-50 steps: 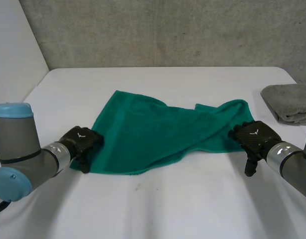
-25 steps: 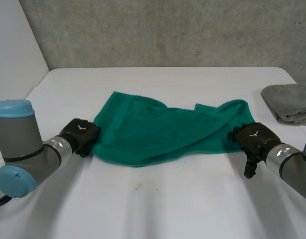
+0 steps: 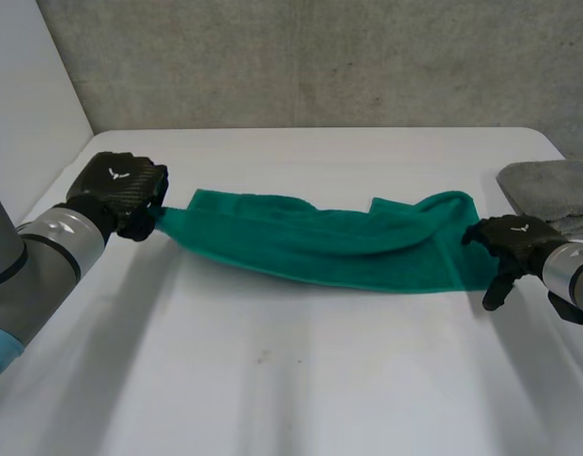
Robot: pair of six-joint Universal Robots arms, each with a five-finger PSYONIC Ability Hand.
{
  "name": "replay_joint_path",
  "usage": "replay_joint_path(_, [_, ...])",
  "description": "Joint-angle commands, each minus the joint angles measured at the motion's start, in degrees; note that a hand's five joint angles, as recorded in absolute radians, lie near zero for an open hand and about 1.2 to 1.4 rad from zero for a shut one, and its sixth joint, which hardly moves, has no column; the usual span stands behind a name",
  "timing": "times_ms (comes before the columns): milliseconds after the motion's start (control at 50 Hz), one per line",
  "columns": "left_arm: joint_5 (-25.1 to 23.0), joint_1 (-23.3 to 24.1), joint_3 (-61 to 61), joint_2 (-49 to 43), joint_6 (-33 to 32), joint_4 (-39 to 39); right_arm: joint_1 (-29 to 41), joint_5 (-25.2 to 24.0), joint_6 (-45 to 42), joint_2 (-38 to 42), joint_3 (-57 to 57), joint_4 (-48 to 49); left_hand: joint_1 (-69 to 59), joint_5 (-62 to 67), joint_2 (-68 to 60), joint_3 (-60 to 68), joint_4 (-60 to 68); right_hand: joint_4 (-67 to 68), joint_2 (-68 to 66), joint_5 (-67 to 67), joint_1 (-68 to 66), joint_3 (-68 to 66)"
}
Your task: Fold the laundry.
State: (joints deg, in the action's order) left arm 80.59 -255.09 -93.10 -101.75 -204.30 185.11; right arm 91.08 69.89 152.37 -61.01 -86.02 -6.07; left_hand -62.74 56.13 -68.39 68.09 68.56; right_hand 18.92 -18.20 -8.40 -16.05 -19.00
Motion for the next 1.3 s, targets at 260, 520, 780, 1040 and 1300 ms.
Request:
replay_joint_path(260, [0.3,5.2,6.0,7.9,6.8,-2.9,1.1,-2.6,7.9,10.2,8.4,-3.9,-17.3,13.9,-11.6,11.9,11.4,5.6,-6.4,-6.2,-8.5,-5.6])
replay_joint_path(520, [1.4,10.3,10.1,12.3,13.7,-5.8,13.5,1.4,39.7,1.5,-4.3,10.1,-17.3,13.9,-11.6,11.9,11.4,0.3,-1.0,-0.8,-3.1,-0.2])
replay_joint_path(780, [4.9,15.8,11.9,14.2,14.5,-6.2,22.7,15.4,43.6,7.1,0.0,15.9,-17.3,13.9,-11.6,11.9,11.4,-0.9,0.2,0.4,-1.9,1.0])
replay_joint_path(1040, [6.0,16.7,11.7,18.6,18.6,-7.0,24.7,22.5,44.1,16.3,11.5,16.3,-17.3,13.9,-11.6,11.9,11.4,1.4,-2.1,-1.9,-4.3,-1.3])
replay_joint_path(1300, [6.1,16.8,11.5,22.1,20.4,-8.0,26.0,24.8,43.8,20.4,19.8,15.6,-17.3,13.9,-11.6,11.9,11.4,6.1,-6.8,-6.6,-9.0,-6.0])
